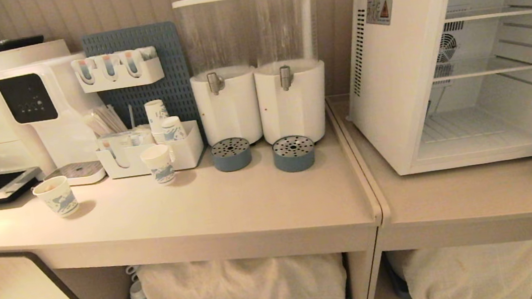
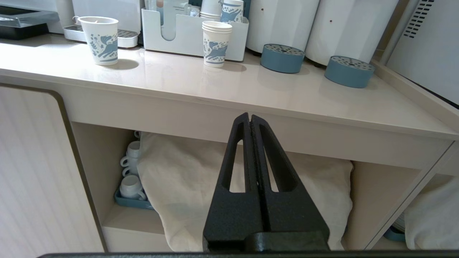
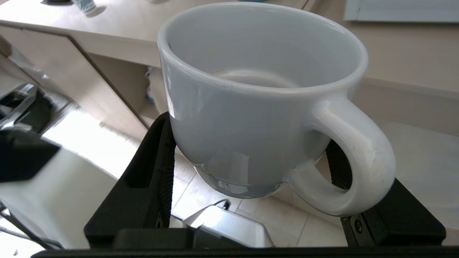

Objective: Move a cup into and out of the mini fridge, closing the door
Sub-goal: Place the ceramic cup on the table

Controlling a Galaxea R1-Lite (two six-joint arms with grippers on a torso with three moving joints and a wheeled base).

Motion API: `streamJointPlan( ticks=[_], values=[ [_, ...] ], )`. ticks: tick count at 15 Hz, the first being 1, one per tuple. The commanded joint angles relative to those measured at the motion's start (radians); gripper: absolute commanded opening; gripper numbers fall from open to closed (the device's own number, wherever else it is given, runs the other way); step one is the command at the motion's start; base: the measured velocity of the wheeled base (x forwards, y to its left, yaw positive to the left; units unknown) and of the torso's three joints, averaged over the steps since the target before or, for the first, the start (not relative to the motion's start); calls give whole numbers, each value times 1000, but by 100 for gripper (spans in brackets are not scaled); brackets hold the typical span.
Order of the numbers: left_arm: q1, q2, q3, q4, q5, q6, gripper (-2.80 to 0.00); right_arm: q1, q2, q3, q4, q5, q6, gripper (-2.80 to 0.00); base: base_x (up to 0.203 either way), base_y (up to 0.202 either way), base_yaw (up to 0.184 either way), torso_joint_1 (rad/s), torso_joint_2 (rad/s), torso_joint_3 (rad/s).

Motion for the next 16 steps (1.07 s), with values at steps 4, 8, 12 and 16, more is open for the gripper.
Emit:
streamJointPlan(
  ticks=[4,8,12,16],
  values=[
    [0,-5,40,-1,0,-1,-280,27,-269,61,23,-109,-2,-280,0,0,0,0,0,0],
    [0,-5,40,-1,0,-1,-280,23,-366,240,-194,-346,-7,-280,0,0,0,0,0,0],
    [0,-5,40,-1,0,-3,-280,23,-368,521,-532,-501,-39,-280,0,0,0,0,0,0],
    [0,-5,40,-1,0,-3,-280,23,-367,567,-527,-518,-66,-280,0,0,0,0,0,0]
  ],
)
